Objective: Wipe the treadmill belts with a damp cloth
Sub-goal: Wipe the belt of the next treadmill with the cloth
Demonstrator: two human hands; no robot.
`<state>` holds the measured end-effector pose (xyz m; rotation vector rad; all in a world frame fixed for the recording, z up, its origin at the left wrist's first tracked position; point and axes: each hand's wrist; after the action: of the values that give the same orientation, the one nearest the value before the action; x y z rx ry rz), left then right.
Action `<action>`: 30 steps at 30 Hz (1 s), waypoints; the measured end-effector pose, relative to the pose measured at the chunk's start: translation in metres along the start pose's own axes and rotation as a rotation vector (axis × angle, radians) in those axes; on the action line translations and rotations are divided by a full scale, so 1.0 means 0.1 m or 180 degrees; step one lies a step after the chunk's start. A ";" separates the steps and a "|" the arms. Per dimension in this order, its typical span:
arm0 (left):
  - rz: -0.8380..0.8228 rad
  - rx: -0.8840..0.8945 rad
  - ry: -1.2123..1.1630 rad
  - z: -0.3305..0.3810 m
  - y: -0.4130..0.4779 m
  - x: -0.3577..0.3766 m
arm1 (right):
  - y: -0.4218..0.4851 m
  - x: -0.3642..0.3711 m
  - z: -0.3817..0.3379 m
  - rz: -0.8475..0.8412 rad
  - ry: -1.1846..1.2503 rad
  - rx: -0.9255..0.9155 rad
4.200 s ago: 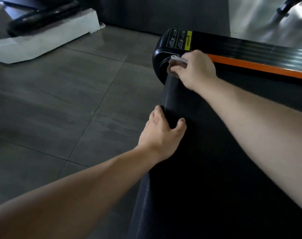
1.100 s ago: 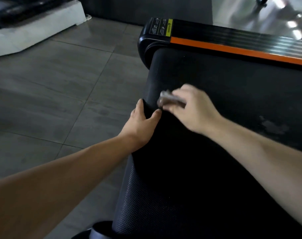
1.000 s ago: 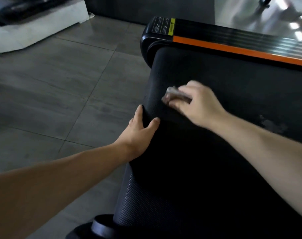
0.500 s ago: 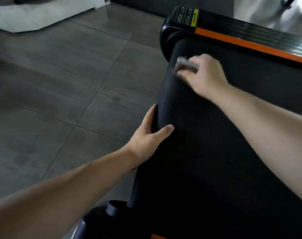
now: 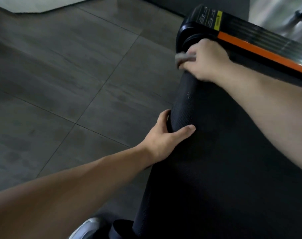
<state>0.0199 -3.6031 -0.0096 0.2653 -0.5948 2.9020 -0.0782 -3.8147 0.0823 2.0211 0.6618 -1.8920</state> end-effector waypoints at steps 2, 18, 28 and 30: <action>0.0008 0.0030 0.0030 0.00 0.01 0.00 | -0.26 0.04 -0.21 -0.0626 -0.0050 -0.0542; -0.0041 -0.0018 -0.0051 -0.02 0.02 0.00 | 0.32 -0.14 0.12 -0.0396 -0.0069 0.0188; -0.0074 -0.0020 0.0009 -0.03 0.02 -0.01 | 0.45 -0.09 0.21 0.0214 -0.0724 0.0429; -0.0074 -0.0023 0.0019 -0.02 0.01 0.00 | 0.53 -0.15 0.27 0.0291 -0.0590 0.0777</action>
<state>0.0196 -3.6034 -0.0121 0.2607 -0.5972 2.8767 -0.0739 -3.8756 0.0892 1.9417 0.2985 -2.1593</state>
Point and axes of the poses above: each hand's wrist, its own y-axis towards the middle knuckle, its own x-axis out of the palm, z = x × y, and after that the axes turned 9 degrees about -z, right-handed
